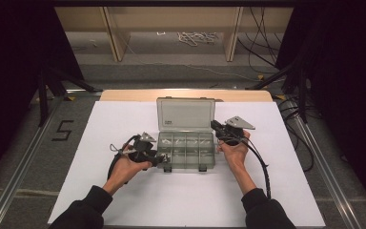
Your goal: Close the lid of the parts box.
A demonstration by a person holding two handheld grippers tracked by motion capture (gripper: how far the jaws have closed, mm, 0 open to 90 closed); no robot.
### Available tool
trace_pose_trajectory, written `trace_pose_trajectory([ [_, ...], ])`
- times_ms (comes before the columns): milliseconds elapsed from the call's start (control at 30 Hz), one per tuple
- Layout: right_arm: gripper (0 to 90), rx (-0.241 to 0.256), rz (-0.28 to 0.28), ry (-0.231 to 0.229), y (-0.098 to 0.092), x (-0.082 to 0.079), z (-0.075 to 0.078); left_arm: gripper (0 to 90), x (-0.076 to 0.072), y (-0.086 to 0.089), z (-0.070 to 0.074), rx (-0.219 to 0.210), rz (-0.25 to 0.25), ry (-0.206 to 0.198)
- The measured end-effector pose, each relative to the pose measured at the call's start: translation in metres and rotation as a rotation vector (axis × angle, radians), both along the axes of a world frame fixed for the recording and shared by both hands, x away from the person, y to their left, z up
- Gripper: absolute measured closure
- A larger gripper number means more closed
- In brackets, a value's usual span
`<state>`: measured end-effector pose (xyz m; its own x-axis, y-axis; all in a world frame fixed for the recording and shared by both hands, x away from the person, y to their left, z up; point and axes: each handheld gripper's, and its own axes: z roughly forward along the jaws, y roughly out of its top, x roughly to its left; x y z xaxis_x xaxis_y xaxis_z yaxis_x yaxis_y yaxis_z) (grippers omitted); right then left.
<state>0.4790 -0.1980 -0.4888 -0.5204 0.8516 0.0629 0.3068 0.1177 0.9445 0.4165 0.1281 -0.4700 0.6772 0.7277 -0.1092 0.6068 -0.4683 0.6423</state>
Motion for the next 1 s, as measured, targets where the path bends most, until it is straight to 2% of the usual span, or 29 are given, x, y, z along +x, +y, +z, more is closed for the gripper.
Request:
trace_pose_trajectory([
  [100,84.8,0.013,0.007,-0.016,0.000,0.001,-0.002,57.8,0.000,0.000,0.000,0.000,-0.002,0.000],
  [167,84.7,0.022,0.008,-0.011,0.001,0.002,-0.003,57.8,0.000,0.000,0.000,0.002,-0.002,-0.002],
  [367,84.7,0.015,0.003,-0.004,0.001,0.001,-0.003,57.5,0.000,0.001,0.000,0.002,-0.009,0.000],
  [400,84.7,0.009,0.004,-0.022,0.000,0.001,-0.003,57.2,0.000,0.001,0.000,-0.002,-0.010,-0.001],
  [433,84.7,0.006,0.007,-0.019,0.001,0.001,-0.003,56.9,0.000,0.001,0.000,-0.004,-0.013,-0.004],
  [500,84.7,0.005,-0.004,-0.018,0.002,0.000,-0.002,53.8,0.002,0.003,0.002,0.016,-0.030,-0.010],
  [533,84.7,0.004,0.001,-0.019,0.002,0.000,-0.003,51.8,0.002,0.003,0.002,-0.001,-0.011,-0.003],
  [567,84.7,0.007,-0.001,-0.019,0.002,0.000,-0.003,48.5,0.003,0.004,0.004,0.002,-0.009,0.002],
  [600,84.7,0.010,-0.002,-0.012,0.003,-0.001,-0.002,44.3,0.003,0.005,0.006,0.000,-0.001,0.004],
  [667,84.7,0.002,-0.002,-0.035,0.003,0.000,-0.003,39.7,0.004,0.008,0.015,-0.014,0.004,-0.013],
  [733,84.7,-0.002,-0.004,-0.027,0.004,-0.001,-0.002,38.6,0.006,0.010,0.026,-0.018,-0.005,-0.029],
  [767,84.7,-0.003,-0.003,-0.027,0.004,-0.001,-0.002,37.5,0.006,0.010,0.031,-0.033,-0.008,-0.039],
  [833,84.7,-0.005,-0.004,-0.029,0.004,-0.001,-0.002,36.0,0.008,0.009,0.041,-0.056,0.016,-0.074],
  [900,84.7,-0.005,-0.005,-0.029,0.004,-0.001,-0.002,35.1,0.010,0.008,0.052,-0.059,0.014,-0.102],
  [1000,84.7,-0.006,-0.004,-0.031,0.004,-0.001,-0.002,35.6,0.015,0.007,0.065,-0.090,0.020,-0.134],
])
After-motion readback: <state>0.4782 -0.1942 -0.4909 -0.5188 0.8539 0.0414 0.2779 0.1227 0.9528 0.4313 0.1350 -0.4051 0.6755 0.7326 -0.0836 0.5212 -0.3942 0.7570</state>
